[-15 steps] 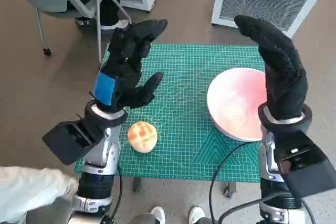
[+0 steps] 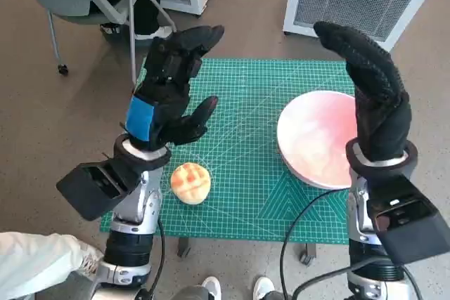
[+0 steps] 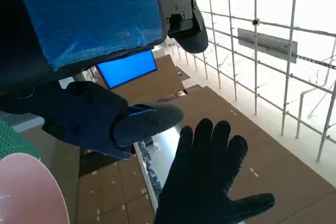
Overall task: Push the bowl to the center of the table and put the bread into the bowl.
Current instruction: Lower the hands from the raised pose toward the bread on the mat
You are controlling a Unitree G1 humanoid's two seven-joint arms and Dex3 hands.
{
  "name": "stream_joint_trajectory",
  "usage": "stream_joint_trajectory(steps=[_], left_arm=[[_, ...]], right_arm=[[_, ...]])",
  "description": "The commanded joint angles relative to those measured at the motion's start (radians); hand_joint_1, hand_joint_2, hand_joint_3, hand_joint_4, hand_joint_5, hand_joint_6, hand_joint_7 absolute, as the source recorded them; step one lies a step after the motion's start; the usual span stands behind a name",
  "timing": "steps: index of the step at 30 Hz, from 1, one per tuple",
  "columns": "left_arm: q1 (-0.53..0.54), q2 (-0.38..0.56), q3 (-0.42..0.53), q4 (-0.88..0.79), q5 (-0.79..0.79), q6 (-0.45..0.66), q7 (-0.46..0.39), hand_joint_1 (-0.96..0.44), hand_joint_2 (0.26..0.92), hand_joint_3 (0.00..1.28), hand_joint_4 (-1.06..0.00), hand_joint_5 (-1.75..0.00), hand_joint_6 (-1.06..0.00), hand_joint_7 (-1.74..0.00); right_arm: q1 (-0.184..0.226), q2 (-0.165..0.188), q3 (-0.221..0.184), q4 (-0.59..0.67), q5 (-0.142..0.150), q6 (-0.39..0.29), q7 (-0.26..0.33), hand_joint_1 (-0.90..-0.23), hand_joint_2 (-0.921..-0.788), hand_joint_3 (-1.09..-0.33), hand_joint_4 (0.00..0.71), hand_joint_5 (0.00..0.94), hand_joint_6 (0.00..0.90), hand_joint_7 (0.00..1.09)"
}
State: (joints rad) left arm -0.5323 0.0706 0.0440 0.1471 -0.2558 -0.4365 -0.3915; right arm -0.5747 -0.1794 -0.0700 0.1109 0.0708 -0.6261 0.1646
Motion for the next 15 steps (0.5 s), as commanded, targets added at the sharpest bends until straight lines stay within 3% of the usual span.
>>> stream_joint_trajectory(steps=[1,9,15], left_arm=[[0.004,-0.002,0.006,0.007,-0.011,0.001,0.000,-0.37,0.810,0.59,0.00,-0.59,0.00,-0.88],[0.004,0.000,0.007,0.007,-0.009,0.001,0.000,-0.37,0.810,0.59,0.00,-0.59,0.00,-0.88],[0.005,0.001,0.009,0.010,-0.008,-0.001,0.000,-0.37,0.810,0.59,0.00,-0.59,0.00,-0.88]], right_arm=[[0.022,-0.001,-0.001,0.002,-0.013,0.011,-0.004,-0.562,-0.921,-0.748,0.265,0.004,-0.001,0.70],[0.025,-0.002,-0.003,0.006,-0.018,0.005,-0.006,-0.558,-0.921,-0.750,0.269,0.006,-0.001,0.70],[0.035,-0.033,-0.039,0.044,0.012,-0.025,0.010,-0.556,-0.921,-0.750,0.271,0.006,-0.001,0.70]])
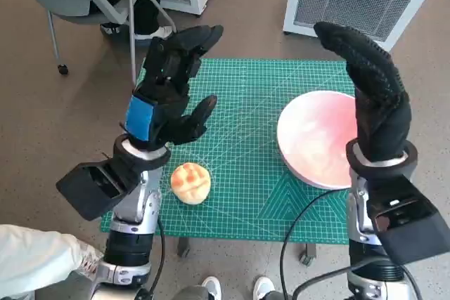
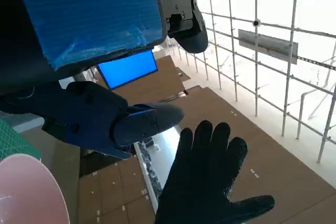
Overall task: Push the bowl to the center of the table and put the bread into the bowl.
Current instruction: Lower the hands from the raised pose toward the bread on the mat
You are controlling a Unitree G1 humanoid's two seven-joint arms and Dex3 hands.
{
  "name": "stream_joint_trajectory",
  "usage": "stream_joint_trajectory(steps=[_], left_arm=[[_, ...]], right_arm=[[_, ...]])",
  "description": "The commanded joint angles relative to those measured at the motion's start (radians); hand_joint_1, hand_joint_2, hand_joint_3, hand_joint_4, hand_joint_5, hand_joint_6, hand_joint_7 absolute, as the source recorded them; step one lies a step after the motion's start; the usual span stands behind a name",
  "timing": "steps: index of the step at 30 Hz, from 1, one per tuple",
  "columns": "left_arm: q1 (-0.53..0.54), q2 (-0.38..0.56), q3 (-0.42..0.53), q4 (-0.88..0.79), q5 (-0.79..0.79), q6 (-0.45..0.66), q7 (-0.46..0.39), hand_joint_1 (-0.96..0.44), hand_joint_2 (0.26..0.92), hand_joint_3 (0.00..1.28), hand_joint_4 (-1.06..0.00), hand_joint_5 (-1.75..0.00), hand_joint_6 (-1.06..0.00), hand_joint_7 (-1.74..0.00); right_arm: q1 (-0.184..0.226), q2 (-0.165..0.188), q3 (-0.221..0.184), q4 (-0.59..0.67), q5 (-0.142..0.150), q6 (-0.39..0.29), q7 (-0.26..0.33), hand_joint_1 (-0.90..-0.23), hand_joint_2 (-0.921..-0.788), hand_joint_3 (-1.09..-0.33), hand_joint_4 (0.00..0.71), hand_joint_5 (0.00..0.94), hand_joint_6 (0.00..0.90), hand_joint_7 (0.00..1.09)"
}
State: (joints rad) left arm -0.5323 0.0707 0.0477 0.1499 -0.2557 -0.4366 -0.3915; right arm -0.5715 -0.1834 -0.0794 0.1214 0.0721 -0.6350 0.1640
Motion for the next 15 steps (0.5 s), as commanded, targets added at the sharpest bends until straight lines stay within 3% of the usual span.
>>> stream_joint_trajectory(steps=[1,6,9,15], left_arm=[[0.005,0.001,0.006,0.007,-0.008,-0.001,0.000,-0.37,0.810,0.59,0.00,-0.59,0.00,-0.88],[0.010,0.003,0.009,0.005,-0.007,-0.004,0.000,-0.37,0.809,0.59,0.00,-0.60,0.00,-0.89],[0.012,0.005,0.012,0.004,-0.008,-0.005,-0.002,-0.37,0.807,0.59,0.00,-0.60,0.00,-0.90],[0.011,0.009,0.018,0.010,-0.009,-0.009,-0.005,-0.36,0.804,0.59,0.00,-0.60,0.00,-0.90]], right_arm=[[0.035,-0.036,-0.037,0.041,0.017,-0.022,0.013,-0.556,-0.921,-0.749,0.272,0.006,-0.001,0.70],[0.047,-0.083,-0.102,0.125,0.051,-0.073,0.023,-0.553,-0.921,-0.745,0.274,0.007,0.000,0.69],[0.053,-0.109,-0.146,0.191,0.055,-0.103,0.006,-0.556,-0.921,-0.740,0.276,0.007,0.009,0.67],[0.060,-0.147,-0.240,0.341,-0.001,-0.155,-0.099,-0.553,-0.921,-0.740,0.280,0.006,0.031,0.64]])
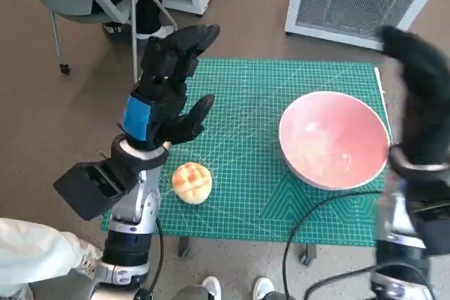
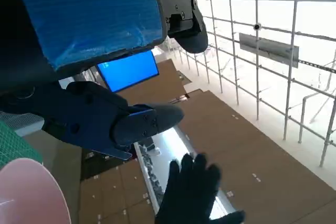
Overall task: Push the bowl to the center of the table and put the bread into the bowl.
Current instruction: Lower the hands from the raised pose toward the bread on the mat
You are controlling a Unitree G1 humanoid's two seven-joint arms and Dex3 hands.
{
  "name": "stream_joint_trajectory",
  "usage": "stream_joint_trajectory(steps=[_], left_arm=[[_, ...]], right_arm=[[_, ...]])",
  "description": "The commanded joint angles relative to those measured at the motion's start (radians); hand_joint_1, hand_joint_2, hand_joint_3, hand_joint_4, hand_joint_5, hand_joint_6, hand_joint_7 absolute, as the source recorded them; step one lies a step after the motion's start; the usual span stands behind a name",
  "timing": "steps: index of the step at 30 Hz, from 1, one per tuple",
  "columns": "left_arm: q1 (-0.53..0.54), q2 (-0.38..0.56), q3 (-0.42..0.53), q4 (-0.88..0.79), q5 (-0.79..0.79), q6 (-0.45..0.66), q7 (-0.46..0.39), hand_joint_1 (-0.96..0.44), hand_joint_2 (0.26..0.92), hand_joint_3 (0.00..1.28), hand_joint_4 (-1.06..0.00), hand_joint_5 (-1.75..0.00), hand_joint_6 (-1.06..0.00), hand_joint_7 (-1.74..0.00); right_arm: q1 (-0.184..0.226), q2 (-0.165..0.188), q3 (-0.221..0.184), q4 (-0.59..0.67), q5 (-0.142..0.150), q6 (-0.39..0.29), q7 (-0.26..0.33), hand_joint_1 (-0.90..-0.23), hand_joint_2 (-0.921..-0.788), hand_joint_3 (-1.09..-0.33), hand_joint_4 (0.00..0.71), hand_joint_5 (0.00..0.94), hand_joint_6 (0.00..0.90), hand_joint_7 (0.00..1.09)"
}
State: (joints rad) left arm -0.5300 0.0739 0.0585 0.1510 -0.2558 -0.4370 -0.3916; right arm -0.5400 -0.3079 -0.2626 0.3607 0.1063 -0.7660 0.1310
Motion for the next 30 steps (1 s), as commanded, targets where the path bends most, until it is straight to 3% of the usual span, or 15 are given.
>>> stream_joint_trajectory(steps=[1,5,14,22,30], left_arm=[[0.008,0.006,0.008,0.009,-0.009,-0.009,-0.004,-0.36,0.803,0.60,0.00,-0.60,0.00,-0.90],[0.006,0.006,0.010,0.012,-0.007,-0.011,-0.004,-0.35,0.799,0.60,0.00,-0.59,0.00,-0.90],[0.002,0.004,0.012,0.019,-0.009,-0.012,-0.005,-0.35,0.793,0.62,0.00,-0.57,0.00,-0.89],[0.001,0.007,0.018,0.022,-0.015,-0.012,-0.011,-0.35,0.789,0.63,0.00,-0.57,0.00,-0.89],[0.001,0.015,0.027,0.018,-0.023,-0.006,-0.020,-0.35,0.784,0.64,0.00,-0.57,0.00,-0.89]], right_arm=[[0.030,-0.029,-0.069,0.128,-0.043,-0.032,-0.085,-0.552,-0.921,-0.741,0.280,0.006,0.033,0.64],[0.030,-0.053,-0.107,0.236,-0.064,-0.058,-0.147,-0.549,-0.921,-0.763,0.278,0.004,0.033,0.62],[0.005,-0.102,-0.140,0.492,-0.078,-0.081,-0.237,-0.533,-0.921,-0.789,0.268,0.000,0.022,0.60],[-0.034,-0.111,-0.151,0.729,-0.036,-0.046,-0.242,-0.531,-0.921,-0.799,0.239,0.002,0.073,0.47],[-0.066,-0.082,-0.141,0.857,-0.011,0.037,-0.218,-0.517,-0.921,-0.785,0.223,0.000,0.097,0.41]])
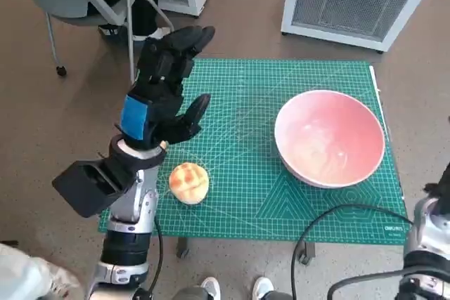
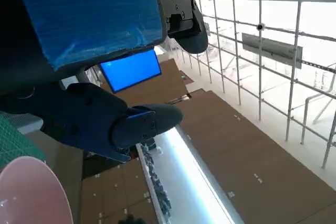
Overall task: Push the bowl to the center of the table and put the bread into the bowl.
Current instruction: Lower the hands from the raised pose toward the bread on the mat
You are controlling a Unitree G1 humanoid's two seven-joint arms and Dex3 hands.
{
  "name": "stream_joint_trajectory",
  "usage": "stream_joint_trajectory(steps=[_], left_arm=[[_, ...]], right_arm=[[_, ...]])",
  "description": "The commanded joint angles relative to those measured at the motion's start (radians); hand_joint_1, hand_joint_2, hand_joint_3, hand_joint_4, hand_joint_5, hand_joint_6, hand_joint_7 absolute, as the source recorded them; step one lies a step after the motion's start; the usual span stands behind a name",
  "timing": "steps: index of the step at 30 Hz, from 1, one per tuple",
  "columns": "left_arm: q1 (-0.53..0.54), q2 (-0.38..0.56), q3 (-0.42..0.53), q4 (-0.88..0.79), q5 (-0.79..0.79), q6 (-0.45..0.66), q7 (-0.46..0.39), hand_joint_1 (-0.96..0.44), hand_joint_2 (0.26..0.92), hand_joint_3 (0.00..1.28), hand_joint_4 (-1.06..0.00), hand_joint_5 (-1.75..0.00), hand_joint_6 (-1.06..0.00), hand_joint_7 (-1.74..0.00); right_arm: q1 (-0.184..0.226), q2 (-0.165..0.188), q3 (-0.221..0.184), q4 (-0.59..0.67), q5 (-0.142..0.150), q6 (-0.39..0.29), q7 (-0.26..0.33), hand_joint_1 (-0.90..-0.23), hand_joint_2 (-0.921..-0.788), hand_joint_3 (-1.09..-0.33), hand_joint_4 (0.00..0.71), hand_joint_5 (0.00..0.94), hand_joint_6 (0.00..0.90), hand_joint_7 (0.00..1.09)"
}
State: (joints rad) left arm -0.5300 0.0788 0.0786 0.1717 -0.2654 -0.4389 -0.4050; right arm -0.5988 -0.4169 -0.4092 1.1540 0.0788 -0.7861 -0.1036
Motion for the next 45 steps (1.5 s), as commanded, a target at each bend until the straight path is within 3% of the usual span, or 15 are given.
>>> stream_joint_trajectory(steps=[1,8,14,26,45], left_arm=[[0.001,0.012,0.008,-0.004,-0.014,-0.003,-0.007,-0.35,0.784,0.64,0.00,-0.57,0.00,-0.89],[0.009,0.019,0.011,-0.018,-0.018,0.001,-0.007,-0.35,0.780,0.64,0.00,-0.58,0.00,-0.90],[0.019,0.027,0.014,-0.034,-0.019,0.004,-0.005,-0.34,0.776,0.64,0.00,-0.58,0.00,-0.90],[0.036,0.042,0.023,-0.057,-0.020,0.008,0.003,-0.33,0.771,0.64,0.00,-0.59,0.00,-0.90],[0.086,0.054,0.042,-0.129,-0.020,0.049,0.037,-0.31,0.767,0.65,0.00,-0.58,0.00,-0.92]], right_arm=[[-0.012,0.033,0.005,0.075,0.020,0.071,0.023,-0.517,-0.921,-0.782,0.222,0.000,0.098,0.41],[-0.035,0.073,0.000,0.111,0.044,0.142,0.040,-0.490,-0.921,-0.762,0.248,0.012,0.112,0.41],[-0.058,0.102,0.018,0.127,0.038,0.185,0.041,-0.494,-0.921,-0.769,0.265,0.017,0.119,0.41],[-0.124,0.163,0.019,0.144,0.055,0.253,0.094,-0.461,-0.921,-0.812,0.259,0.009,0.115,0.42],[-0.209,0.237,0.066,0.161,0.022,0.321,0.087,-0.509,-0.921,-0.813,0.268,0.008,0.104,0.46]])
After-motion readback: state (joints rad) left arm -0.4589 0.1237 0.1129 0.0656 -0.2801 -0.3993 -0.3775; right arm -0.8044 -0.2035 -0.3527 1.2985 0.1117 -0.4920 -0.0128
